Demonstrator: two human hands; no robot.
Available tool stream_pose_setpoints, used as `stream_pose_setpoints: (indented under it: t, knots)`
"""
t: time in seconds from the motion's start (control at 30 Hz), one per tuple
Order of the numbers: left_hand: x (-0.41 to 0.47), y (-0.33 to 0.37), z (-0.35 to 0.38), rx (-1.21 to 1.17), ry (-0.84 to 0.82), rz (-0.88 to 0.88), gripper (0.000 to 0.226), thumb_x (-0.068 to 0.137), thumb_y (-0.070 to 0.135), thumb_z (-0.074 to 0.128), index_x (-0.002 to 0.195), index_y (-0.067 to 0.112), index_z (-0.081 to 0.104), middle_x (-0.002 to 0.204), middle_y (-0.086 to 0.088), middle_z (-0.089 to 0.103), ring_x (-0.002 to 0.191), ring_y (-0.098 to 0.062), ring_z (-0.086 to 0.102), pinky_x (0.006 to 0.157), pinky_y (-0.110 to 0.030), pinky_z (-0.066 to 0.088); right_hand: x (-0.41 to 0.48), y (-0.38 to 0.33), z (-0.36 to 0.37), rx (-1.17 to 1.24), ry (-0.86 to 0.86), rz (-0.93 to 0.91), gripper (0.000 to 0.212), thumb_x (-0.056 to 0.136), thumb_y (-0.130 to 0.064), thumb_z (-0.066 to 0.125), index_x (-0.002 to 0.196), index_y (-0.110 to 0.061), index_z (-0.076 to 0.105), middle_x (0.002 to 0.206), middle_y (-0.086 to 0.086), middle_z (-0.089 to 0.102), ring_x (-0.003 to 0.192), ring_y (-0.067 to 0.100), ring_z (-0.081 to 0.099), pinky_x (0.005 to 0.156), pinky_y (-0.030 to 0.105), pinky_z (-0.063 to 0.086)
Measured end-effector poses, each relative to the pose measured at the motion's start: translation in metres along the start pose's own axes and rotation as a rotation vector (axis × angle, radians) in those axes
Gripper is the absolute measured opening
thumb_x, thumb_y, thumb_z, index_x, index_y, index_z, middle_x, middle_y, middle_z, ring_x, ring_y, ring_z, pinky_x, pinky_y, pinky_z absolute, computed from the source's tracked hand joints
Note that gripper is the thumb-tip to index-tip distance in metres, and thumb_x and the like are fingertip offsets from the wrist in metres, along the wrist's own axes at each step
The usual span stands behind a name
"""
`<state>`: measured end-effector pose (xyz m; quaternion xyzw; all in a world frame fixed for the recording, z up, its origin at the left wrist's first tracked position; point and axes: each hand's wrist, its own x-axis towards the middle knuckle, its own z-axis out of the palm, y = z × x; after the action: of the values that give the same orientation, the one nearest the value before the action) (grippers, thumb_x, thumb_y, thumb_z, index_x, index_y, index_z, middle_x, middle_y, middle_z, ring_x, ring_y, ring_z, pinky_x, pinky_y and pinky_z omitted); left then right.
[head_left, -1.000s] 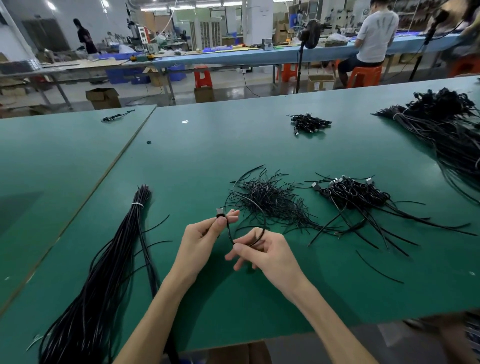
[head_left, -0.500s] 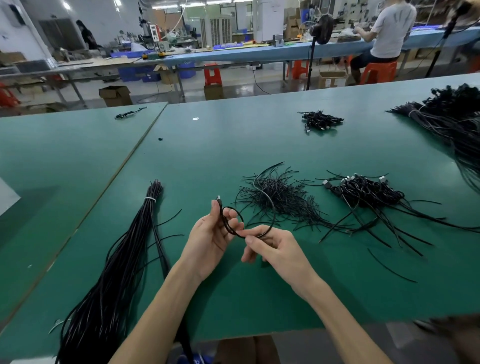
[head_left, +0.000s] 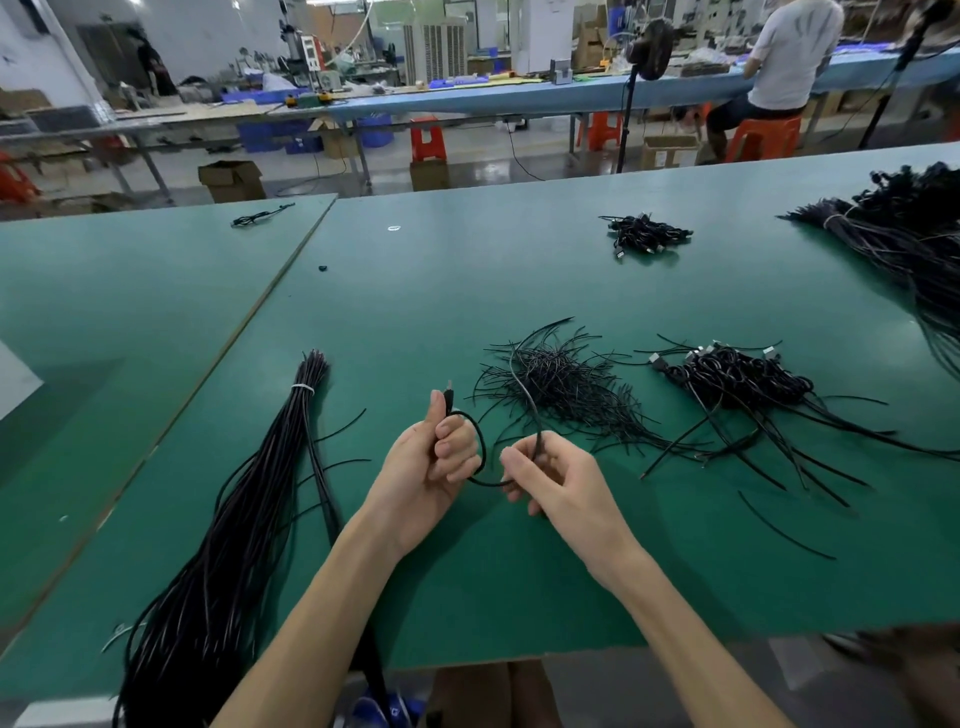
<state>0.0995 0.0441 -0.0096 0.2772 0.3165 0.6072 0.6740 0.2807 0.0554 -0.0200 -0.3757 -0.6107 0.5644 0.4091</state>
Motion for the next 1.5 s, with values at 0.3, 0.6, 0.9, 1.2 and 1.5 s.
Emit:
stream_pose_setpoints:
  t: [0.3,0.6,0.9,1.2,1.5]
  knots:
    - [-0.004,-0.005,0.002,0.235,-0.158,-0.070,0.040,0.101,0.050,0.057,0.082,0.016,0.064,0.073,0.000,0.058,0.051,-0.007,0.047,0.059,-0.021,0.047,0.001,0.006,-0.002,-0.029,0.014,-0.010,0.017,0.098,-0.028,0.071,0.095,-0.011,0.069,0.081,0.005,0.076,0.064,0.019,0.072,0.052,0.023,0.047]
    - [-0.007,-0.007,0.007,0.297,-0.193,-0.040,0.054,0.092,0.060,0.064,0.090,0.008,0.079,0.108,-0.014,0.076,0.090,-0.021,0.074,0.090,-0.032,0.056,0.000,0.007,-0.003,-0.063,0.098,0.006,0.015,0.097,-0.021,0.070,0.093,-0.007,0.068,0.061,-0.001,0.067,0.049,0.012,0.059,0.045,0.020,0.041]
    - [-0.008,-0.005,0.010,0.267,-0.207,-0.081,0.052,0.099,0.053,0.059,0.102,0.005,0.079,0.132,-0.023,0.066,0.095,-0.021,0.075,0.091,-0.032,0.057,0.000,0.005,-0.001,-0.036,0.057,-0.003,0.011,0.098,-0.010,0.065,0.101,-0.018,0.071,0.068,-0.004,0.071,0.050,0.013,0.062,0.044,0.020,0.042]
    - [-0.005,-0.005,0.010,0.241,-0.244,-0.114,0.061,0.106,0.055,0.045,0.137,0.005,0.063,0.148,-0.010,0.057,0.109,-0.012,0.072,0.094,-0.027,0.056,0.000,0.005,-0.002,0.009,-0.013,-0.043,0.018,0.098,-0.014,0.067,0.111,-0.027,0.069,0.080,0.006,0.077,0.054,0.023,0.070,0.042,0.023,0.042]
    - [-0.002,-0.005,0.001,0.152,-0.244,-0.044,0.040,0.107,0.023,0.052,0.138,-0.001,0.059,0.132,-0.017,0.067,0.106,-0.019,0.073,0.082,-0.027,0.058,0.000,0.007,0.000,-0.018,-0.030,-0.045,0.012,0.105,-0.023,0.059,0.102,-0.020,0.070,0.083,0.004,0.077,0.058,0.019,0.070,0.049,0.025,0.045]
